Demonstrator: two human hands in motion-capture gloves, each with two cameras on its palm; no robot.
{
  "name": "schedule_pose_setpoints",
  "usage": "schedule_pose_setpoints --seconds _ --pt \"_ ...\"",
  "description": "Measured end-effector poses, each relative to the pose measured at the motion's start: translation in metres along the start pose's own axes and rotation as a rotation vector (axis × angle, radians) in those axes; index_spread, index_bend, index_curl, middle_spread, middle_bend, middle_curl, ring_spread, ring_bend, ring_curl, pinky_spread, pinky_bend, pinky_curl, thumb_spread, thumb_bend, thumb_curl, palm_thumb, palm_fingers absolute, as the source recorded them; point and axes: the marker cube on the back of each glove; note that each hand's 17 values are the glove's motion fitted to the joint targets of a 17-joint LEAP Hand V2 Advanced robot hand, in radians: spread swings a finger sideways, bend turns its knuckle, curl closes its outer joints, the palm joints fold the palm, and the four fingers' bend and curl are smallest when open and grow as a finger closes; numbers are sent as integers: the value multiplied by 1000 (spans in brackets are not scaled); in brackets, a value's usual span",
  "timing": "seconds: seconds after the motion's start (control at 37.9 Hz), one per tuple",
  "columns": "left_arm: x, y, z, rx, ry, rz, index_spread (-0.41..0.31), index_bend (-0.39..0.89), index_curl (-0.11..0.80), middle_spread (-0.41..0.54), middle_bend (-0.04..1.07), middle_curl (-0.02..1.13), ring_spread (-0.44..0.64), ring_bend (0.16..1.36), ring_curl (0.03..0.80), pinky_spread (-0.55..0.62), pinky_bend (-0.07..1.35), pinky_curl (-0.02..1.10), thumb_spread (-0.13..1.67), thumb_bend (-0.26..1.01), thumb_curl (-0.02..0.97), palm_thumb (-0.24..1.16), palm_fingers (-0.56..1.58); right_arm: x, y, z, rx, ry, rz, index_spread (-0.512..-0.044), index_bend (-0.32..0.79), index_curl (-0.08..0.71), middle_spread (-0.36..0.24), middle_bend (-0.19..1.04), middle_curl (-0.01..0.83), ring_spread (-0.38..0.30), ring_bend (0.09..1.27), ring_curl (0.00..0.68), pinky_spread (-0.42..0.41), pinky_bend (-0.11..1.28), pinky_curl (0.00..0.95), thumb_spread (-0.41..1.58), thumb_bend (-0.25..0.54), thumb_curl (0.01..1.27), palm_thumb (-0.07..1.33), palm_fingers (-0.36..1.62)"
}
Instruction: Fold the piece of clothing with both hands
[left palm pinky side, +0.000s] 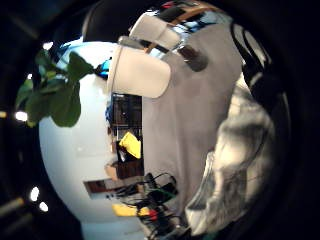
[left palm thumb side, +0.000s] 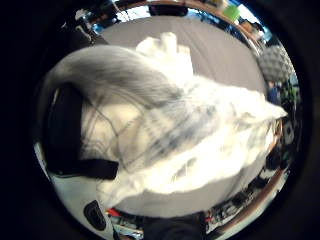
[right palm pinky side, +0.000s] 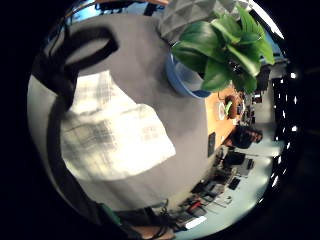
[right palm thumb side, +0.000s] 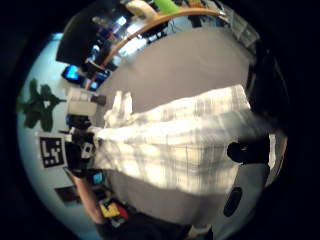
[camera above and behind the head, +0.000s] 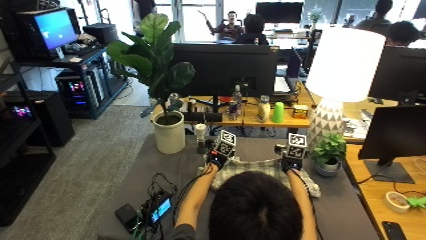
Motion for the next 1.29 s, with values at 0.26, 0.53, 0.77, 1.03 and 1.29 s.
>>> schedule_pose_setpoints --seconds 0.26,0.53,0.77,1.03,1.29 --pt "-23 13 -17 343 260 -123 -155 222 460 -133 122 503 -159 526 441 -52 332 417 1585 196 374 423 428 40 28 5 -30 37 78 -259 95 429 -132 282 501 -189 500 478 -93 397 416 685 -10 681 1072 857" --pt "16 74 53 -56 51 72 -157 240 463 -95 110 400 -97 484 375 43 275 346 1537 128 290 279 524 88 89 50 -371 3 338 -249 74 364 -52 200 471 -64 415 450 72 444 416 1031 -68 563 804 644" --pt "3 75 94 -231 215 34 -117 118 401 6 137 364 77 531 388 286 298 357 1382 -22 207 20 211 100 100 75 -293 -80 458 -236 66 285 21 177 425 51 405 416 175 536 411 1169 -36 464 658 481" --pt "-12 87 69 -402 212 17 -109 115 346 34 175 337 118 594 373 327 336 352 1294 -11 203 16 207 86 82 61 -132 -63 500 -200 -3 171 -39 360 467 -111 609 431 -94 651 407 1163 63 460 844 992" --pt "-66 90 17 -223 345 -48 -112 179 362 25 163 332 86 584 359 278 305 345 1303 -4 203 61 319 24 23 24 -62 -358 329 -198 142 244 -104 404 506 -193 670 489 -214 642 451 1014 88 521 1031 1196"
